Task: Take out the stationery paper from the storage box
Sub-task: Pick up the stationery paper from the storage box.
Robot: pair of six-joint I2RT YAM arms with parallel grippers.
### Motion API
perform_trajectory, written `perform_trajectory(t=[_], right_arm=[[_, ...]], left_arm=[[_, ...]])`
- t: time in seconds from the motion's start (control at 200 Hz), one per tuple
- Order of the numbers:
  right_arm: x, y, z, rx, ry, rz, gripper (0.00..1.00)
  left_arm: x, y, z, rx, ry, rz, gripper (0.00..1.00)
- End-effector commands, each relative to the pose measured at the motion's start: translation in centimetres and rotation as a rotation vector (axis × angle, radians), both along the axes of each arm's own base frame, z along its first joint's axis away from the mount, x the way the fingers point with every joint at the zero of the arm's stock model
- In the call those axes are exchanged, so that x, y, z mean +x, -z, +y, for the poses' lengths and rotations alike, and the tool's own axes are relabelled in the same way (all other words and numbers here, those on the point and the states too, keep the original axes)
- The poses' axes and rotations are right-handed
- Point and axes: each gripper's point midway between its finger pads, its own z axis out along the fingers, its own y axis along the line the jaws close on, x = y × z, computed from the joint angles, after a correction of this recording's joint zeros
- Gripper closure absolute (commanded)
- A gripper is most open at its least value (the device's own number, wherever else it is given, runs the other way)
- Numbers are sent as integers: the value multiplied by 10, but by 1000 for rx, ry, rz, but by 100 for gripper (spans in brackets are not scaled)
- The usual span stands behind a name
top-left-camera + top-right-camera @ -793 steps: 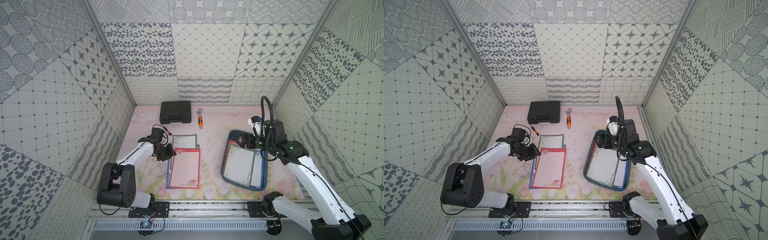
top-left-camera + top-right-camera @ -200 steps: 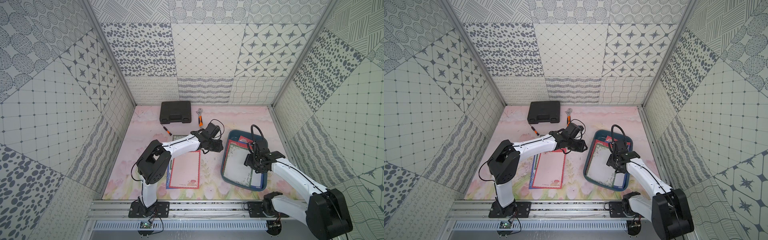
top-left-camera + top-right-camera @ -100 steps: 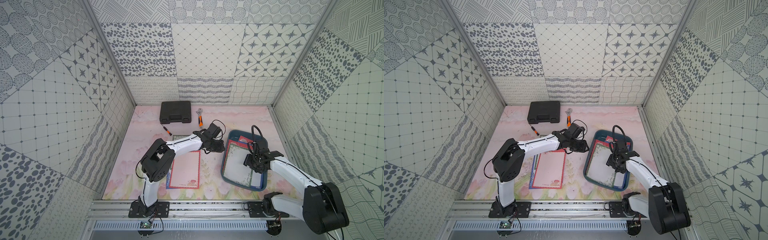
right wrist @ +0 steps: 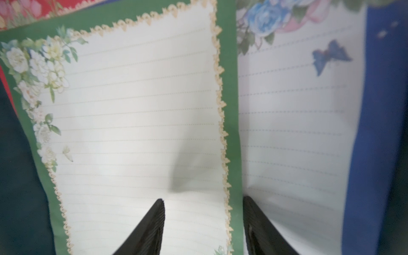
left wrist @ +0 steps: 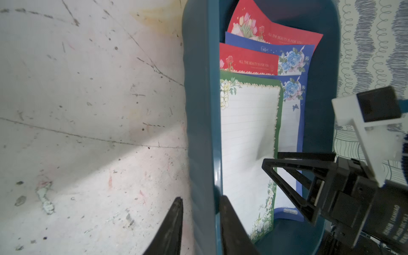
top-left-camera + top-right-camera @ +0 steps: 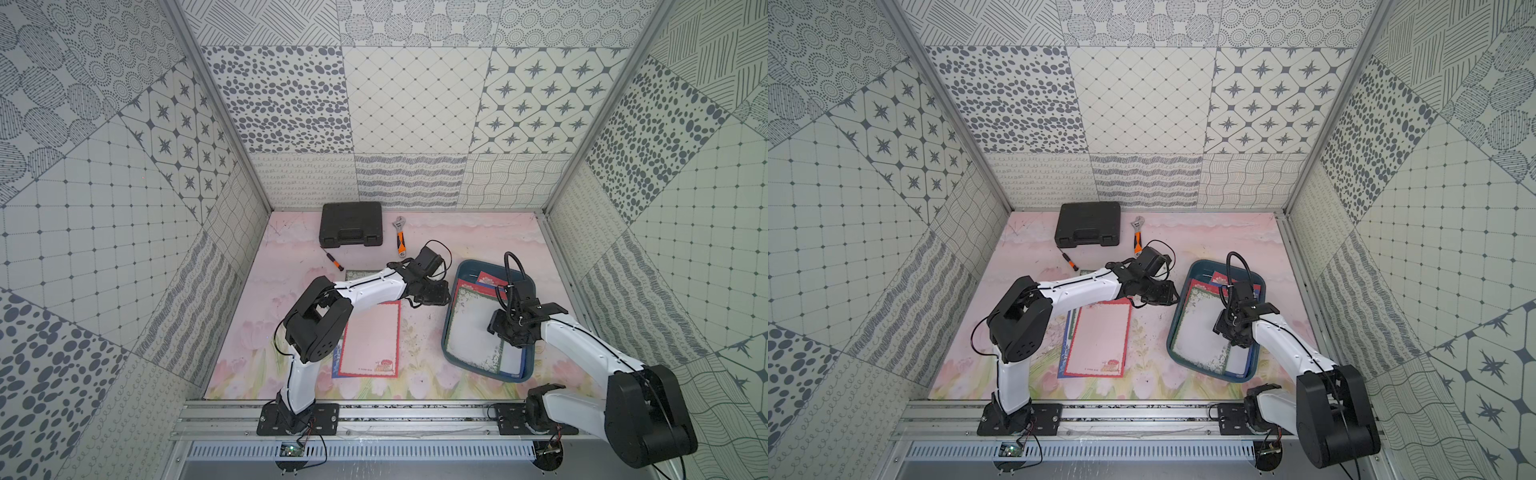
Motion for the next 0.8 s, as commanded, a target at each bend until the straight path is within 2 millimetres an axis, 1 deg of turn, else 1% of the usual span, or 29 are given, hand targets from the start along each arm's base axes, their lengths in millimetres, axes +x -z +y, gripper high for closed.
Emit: perform_trajectory(t=[0.0,0.085,0.19,0.265,0.475,0.79], right_arm=[[2,-10,-1,5,4,-26,41],[1,-11,-1,4,7,-27,40],[-1,-11,-3,-5,9,-24,34],[-1,-11,-3,-5,8,-22,34],[0,-12,2,21,-3,-26,41],[2,-12,7,47,-13,-28,46]], left_arm=[[-5,1,-6,-13,15,18,70],[-5,3,-5,-9,14,24,70],[-6,5,-6,-10,14,31,70],[-7,5,-6,-10,16,31,70],[-8,7,-6,-5,18,38,70],[-9,10,-5,6,18,44,70]])
